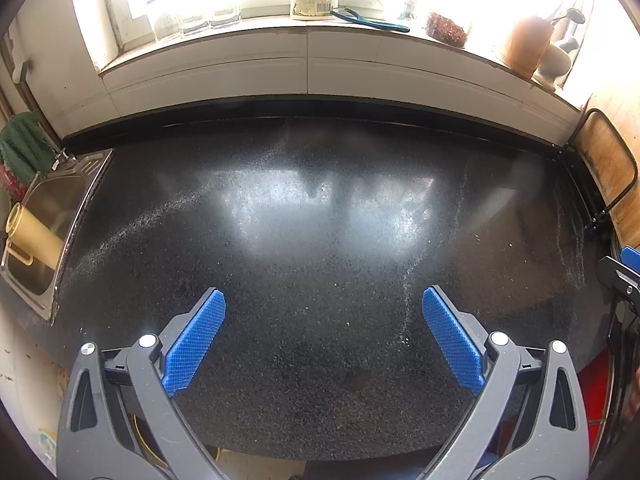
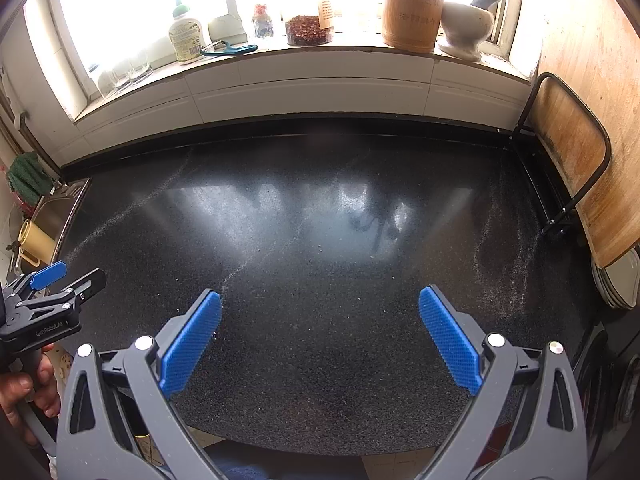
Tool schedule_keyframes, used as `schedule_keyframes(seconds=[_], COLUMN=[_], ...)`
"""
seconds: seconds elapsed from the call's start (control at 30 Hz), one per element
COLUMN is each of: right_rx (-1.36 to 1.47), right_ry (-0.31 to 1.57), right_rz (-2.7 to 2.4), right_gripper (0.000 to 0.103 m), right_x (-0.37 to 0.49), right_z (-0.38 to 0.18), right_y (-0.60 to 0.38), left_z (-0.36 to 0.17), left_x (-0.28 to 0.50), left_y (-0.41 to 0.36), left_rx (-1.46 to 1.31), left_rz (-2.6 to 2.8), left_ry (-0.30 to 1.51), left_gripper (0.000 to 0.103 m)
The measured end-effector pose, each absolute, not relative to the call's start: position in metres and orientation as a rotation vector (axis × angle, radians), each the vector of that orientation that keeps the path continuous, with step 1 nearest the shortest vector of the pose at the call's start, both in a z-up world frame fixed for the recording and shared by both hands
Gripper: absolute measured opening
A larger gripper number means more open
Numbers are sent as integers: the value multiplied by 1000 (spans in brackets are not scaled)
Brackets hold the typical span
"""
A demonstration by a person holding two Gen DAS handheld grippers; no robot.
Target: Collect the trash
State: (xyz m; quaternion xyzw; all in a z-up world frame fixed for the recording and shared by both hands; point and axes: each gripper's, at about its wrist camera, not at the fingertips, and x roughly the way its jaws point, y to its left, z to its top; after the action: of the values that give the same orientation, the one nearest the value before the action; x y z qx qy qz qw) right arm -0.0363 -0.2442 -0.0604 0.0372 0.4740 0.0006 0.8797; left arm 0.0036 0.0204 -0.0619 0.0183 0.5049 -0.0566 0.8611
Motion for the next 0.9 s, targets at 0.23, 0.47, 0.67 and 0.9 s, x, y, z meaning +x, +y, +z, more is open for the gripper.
schedule_keyframes(seconds=[0.23,0.47,0.67,0.9], right_rx=[77,77,77,84], right_ry=[991,991,993,993], right_rz=[3,4,4,4], right_gripper=[96,96,96,96], right_x=[-36,-35,-35,-34], right_z=[-61,-61,-61,-61], right_y=[-245,-245,-246,-247], left_z=[-63,-64,-63,-60], left_x=[4,3,3,2], left_y=[20,18,18,18], left_rx=[32,52,45,51], left_rz=[-121,-118,-124,-116], left_ry=[1066,1063,1064,1029], left_gripper=[96,96,96,96])
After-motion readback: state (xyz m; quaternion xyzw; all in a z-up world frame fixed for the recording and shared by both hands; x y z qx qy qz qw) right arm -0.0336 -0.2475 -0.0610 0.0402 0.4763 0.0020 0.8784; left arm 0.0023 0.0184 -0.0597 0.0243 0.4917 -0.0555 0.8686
